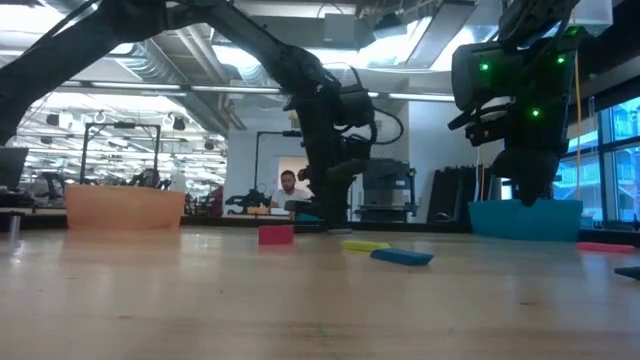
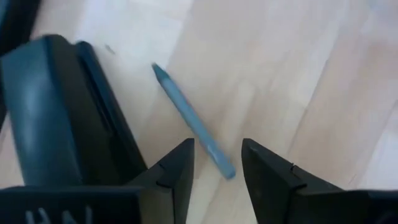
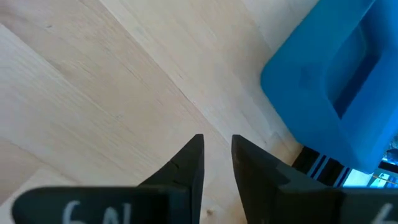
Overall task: Sort crayons/erasers/pens/pencils in bins
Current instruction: Put the gray crayon into the orange bin
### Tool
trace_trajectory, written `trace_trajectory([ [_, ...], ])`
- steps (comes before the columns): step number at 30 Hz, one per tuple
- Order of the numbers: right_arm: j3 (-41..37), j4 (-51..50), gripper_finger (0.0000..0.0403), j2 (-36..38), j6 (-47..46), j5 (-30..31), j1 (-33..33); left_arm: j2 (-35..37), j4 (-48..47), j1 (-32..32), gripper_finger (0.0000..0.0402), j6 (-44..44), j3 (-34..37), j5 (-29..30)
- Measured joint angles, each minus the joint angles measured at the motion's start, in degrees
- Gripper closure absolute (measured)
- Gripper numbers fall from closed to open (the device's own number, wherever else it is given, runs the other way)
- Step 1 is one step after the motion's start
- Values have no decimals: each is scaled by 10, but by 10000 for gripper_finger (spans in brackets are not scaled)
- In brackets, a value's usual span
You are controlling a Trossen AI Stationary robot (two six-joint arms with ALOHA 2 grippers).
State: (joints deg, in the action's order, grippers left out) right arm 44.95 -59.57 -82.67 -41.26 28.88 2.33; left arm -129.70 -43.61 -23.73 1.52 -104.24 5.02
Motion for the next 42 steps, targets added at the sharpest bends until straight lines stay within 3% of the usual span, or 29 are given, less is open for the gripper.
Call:
trace_trajectory([
  [6,0,0,318,0,0,0,0,-11,20,4,275,-67,0,1],
  [17,0,1,318,0,-4,0,-20,-14,-36,15,275,-87,8,51],
  [31,0,16,318,0,11,32,-33,-14,-60,85,307,-40,-3,3],
  [37,0,16,318,0,26,36,-33,-14,-99,108,307,22,-49,56],
  [42,0,16,318,0,21,45,-33,-14,-48,93,307,13,-66,79],
])
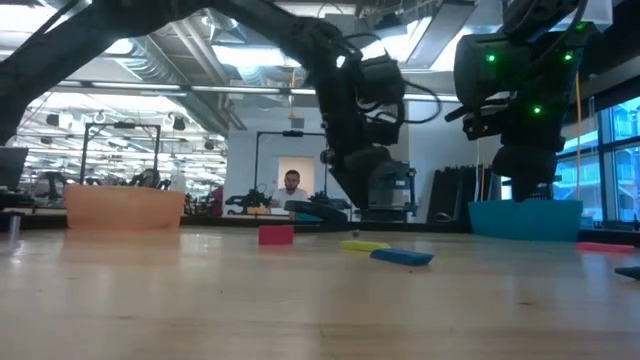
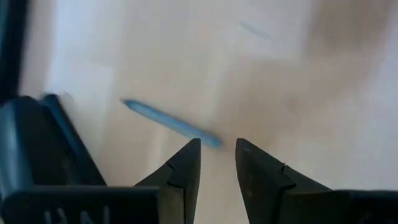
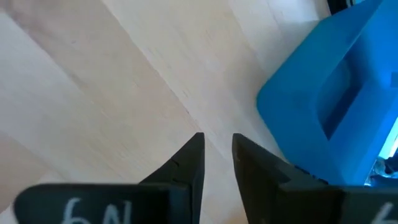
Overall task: Sort crayons/erasers/pens/pencils in bins
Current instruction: Put the gray crayon into the orange bin
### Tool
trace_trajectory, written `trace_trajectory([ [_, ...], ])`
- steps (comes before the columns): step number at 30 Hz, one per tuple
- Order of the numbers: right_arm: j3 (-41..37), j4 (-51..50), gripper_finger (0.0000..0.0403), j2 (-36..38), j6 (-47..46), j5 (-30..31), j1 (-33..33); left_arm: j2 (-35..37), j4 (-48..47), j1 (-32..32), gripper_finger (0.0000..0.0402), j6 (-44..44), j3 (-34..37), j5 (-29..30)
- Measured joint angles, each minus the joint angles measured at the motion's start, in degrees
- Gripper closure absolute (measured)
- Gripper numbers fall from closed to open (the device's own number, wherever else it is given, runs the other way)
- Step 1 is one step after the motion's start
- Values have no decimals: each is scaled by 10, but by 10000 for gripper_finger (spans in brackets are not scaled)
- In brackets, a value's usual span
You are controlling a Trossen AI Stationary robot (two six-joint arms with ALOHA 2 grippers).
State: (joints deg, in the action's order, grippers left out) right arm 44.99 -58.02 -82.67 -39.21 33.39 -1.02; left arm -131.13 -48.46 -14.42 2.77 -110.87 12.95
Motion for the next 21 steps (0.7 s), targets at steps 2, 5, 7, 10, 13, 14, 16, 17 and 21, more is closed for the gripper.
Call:
trace_trajectory([
  [2,0,0,318,0,-12,0,0,0,24,-18,307,-23,0,-25],
  [5,0,-6,318,0,-39,7,0,0,66,-40,307,-79,10,-52],
  [7,0,-10,318,0,-57,17,0,0,98,-49,307,-129,22,-55],
  [10,0,-13,318,2,-75,21,0,0,151,-59,307,-192,27,-57],
  [13,0,-16,318,9,-87,21,0,-10,144,-60,306,-233,30,-65],
  [14,0,-16,318,12,-88,21,0,-12,128,-59,304,-236,32,-65],
  [16,0,-15,318,21,-88,21,0,-16,133,-56,297,-237,31,-62],
  [17,0,-15,318,26,-88,21,0,-16,134,-55,293,-242,30,-62],
  [21,0,-13,318,47,-88,21,0,-18,116,-50,273,-248,30,-60],
])
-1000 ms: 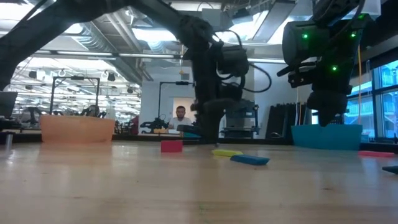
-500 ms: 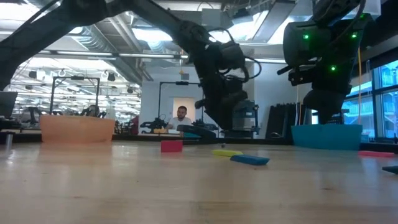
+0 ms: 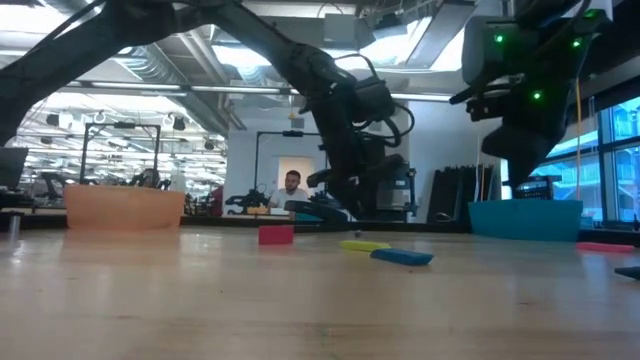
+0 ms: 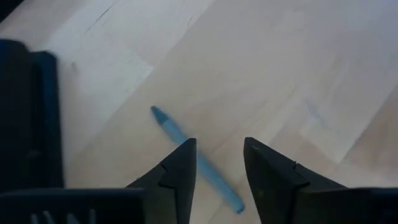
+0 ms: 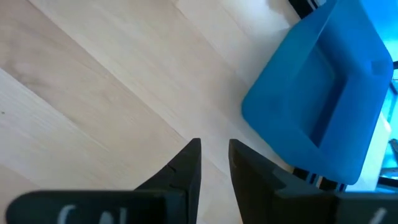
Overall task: Sort crayons/erasers/pens/pencils in bins
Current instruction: Put the gray crayon into the orange bin
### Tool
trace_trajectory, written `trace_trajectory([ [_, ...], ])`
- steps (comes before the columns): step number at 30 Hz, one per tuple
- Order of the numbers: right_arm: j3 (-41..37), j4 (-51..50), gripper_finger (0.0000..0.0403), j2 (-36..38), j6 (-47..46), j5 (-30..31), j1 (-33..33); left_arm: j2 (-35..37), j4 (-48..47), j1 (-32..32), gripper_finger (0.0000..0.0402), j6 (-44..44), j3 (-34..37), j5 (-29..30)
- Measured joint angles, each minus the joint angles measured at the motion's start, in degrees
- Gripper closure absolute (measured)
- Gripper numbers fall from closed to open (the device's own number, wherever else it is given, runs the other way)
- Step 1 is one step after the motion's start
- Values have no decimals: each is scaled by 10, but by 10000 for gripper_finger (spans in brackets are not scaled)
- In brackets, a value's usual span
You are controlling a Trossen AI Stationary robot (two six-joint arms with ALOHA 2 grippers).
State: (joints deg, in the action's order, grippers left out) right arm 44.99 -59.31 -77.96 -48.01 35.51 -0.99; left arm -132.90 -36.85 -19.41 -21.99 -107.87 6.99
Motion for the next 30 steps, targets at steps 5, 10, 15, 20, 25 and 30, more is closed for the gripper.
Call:
trace_trajectory([
  [5,0,0,318,20,1,0,-5,0,-40,7,247,0,0,57],
  [10,0,0,318,31,2,9,-26,-10,-57,1,245,-4,0,46],
  [15,0,0,318,33,2,13,-41,-12,-34,5,245,-9,0,40],
  [20,0,-1,318,34,2,15,-49,-12,-40,7,246,-15,0,39],
  [25,0,-4,318,34,2,12,-49,-12,-86,15,246,-1,0,43],
  [30,0,-5,318,34,3,10,-49,-12,-130,21,246,0,0,56],
])
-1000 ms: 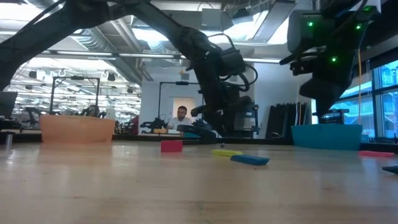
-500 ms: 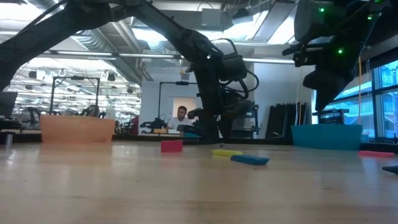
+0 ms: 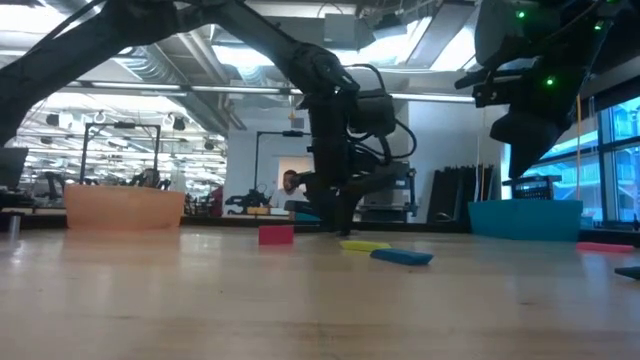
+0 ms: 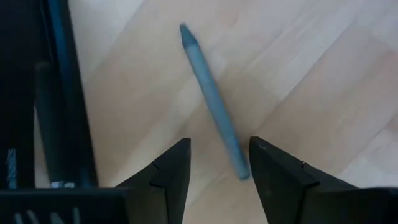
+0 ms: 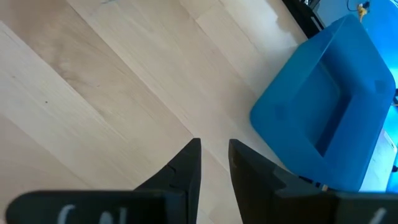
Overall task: Sort crayons/erasers/pens/pencils in bins
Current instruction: Put the gray crayon into the orange bin
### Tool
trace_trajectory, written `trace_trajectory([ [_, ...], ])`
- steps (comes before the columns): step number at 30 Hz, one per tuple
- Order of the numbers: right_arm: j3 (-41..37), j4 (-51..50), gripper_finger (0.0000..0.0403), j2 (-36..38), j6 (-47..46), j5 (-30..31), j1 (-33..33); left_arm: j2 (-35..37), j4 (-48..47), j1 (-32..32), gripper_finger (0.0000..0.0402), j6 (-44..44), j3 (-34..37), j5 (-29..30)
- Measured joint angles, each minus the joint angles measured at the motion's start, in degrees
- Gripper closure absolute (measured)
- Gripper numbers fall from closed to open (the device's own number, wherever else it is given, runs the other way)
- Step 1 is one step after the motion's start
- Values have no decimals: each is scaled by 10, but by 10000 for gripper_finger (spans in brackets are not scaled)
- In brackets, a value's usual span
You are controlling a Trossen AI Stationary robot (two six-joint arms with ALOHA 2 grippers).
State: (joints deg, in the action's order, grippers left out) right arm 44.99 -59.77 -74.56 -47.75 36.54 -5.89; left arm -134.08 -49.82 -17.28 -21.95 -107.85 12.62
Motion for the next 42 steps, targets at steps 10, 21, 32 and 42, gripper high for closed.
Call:
trace_trajectory([
  [10,0,-3,318,0,0,-1,-4,1,-6,3,263,58,0,0],
  [21,0,-5,318,0,-2,-2,-4,-3,-3,-13,327,47,17,-50],
  [32,0,-6,318,0,-2,-2,-4,7,-2,-11,387,77,22,-59],
  [42,0,-10,318,0,-13,12,-4,83,8,-30,383,104,23,-57],
])
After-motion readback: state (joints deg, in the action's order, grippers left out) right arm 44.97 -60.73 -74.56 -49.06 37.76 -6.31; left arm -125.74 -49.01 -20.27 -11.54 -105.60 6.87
